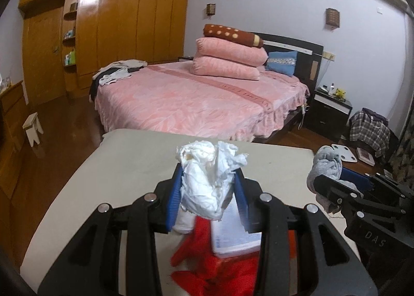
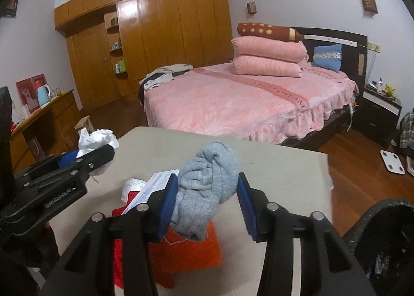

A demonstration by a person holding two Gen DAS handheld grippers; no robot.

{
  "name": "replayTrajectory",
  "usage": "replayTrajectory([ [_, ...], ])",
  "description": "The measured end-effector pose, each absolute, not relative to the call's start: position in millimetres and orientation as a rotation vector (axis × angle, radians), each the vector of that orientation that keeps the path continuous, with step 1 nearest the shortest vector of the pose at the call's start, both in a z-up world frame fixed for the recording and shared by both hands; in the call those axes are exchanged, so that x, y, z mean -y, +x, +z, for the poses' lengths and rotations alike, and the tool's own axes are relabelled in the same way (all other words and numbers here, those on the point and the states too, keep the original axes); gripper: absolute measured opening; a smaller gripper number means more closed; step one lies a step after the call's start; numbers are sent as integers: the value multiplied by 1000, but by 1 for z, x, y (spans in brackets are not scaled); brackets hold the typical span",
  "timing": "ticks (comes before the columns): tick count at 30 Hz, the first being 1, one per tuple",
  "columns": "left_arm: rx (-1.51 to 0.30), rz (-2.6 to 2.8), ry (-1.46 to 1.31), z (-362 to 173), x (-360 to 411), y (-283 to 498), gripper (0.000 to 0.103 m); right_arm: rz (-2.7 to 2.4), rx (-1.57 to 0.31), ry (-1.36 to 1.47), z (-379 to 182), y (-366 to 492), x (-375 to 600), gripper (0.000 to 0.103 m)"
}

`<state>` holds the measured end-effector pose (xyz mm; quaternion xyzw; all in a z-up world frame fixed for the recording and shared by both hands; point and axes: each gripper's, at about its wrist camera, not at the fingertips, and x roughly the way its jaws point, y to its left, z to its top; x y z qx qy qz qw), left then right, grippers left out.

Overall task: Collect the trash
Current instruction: 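Carry the sock and tissue over the bin and open both tools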

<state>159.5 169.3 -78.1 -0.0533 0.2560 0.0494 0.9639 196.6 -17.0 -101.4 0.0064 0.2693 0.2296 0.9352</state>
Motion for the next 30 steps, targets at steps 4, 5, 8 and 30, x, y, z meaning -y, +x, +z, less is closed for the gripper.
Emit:
replayTrajectory([
  [4, -511, 72, -111, -73, -151, 157, 36, 441, -543, 31, -93, 189, 35, 46],
  [5, -508, 61, -107, -71, -145, 156, 36, 434, -541, 38, -91, 188, 39, 46],
  [8, -508, 25, -102, -70, -128, 154, 36, 402, -531, 57, -85, 181, 62, 46],
  [30, -522, -361, -67, -67, 51, 161, 36, 49, -533, 128, -91, 133, 257, 46],
])
